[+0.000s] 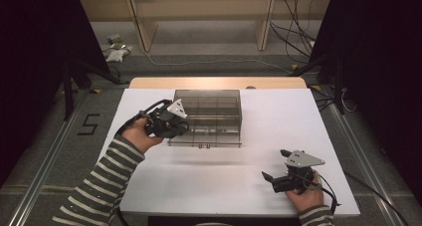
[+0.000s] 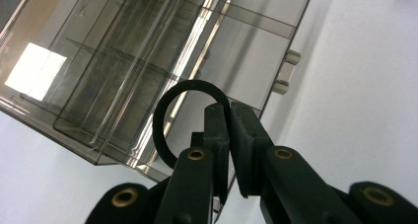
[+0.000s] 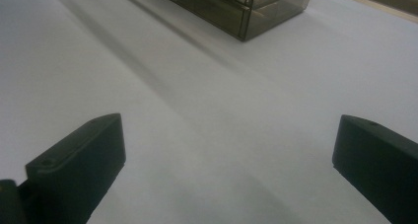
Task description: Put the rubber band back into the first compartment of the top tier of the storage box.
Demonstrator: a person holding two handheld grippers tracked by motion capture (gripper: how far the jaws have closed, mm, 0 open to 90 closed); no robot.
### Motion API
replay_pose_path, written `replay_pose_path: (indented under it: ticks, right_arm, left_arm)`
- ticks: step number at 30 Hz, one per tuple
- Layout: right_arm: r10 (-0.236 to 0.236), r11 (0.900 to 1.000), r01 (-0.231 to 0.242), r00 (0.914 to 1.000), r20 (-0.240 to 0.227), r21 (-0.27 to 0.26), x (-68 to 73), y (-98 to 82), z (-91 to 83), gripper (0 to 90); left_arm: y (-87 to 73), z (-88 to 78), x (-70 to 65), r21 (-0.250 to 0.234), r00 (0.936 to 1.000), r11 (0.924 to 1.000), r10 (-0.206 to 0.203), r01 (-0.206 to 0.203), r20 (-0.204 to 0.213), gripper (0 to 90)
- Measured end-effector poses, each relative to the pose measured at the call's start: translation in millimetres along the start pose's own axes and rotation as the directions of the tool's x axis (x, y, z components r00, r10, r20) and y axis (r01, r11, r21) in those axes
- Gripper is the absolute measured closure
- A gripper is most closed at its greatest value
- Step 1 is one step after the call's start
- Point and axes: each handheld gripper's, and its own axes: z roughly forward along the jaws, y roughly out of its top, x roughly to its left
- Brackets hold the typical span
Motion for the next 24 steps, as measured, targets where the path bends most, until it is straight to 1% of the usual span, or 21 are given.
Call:
replay_pose_path:
  ticks: [1, 3, 8, 12, 18, 24]
  right_arm:
    - [0.0, 1.0, 0.0, 1.0, 0.0, 0.0, 0.0, 0.0, 0.0, 0.7]
    - [0.0, 1.0, 0.0, 1.0, 0.0, 0.0, 0.0, 0.0, 0.0, 0.7]
    - [-0.001, 1.0, 0.001, 1.0, 0.0, 0.0, 0.1, 0.0, 0.0, 0.7]
    - [-0.001, 1.0, 0.001, 1.0, 0.001, 0.0, 0.1, 0.0, -0.1, 0.7]
    - [-0.003, 1.0, 0.003, 1.0, 0.002, 0.0, 0.5, 0.0, 0.2, 0.7]
    - [-0.004, 1.0, 0.004, 1.0, 0.002, 0.0, 0.5, 0.0, 0.2, 0.7]
  left_arm:
    - [-0.2, 0.8, 0.3, 0.003, 1.0, 1.0, -0.007, 0.007, -0.006, 85.3]
    - [-0.1, 1.6, 0.1, 0.017, 0.9999, 0.9998, -0.007, 0.007, -0.014, 85.3]
    - [0.6, 3.9, -0.3, 0.026, 0.9999, 0.9996, -0.011, 0.012, -0.01, 85.3]
    - [1.1, 6.9, 0.3, 0.041, 0.9998, 0.999, -0.018, 0.018, 0.001, 85.2]
    - [-0.1, 14.1, -0.6, 0.067, 0.9998, 0.9977, -0.015, 0.014, 0.016, 85.2]
    - [-1.9, 18.3, 1.2, 0.079, 0.9991, 0.9963, -0.035, 0.033, 0.024, 85.1]
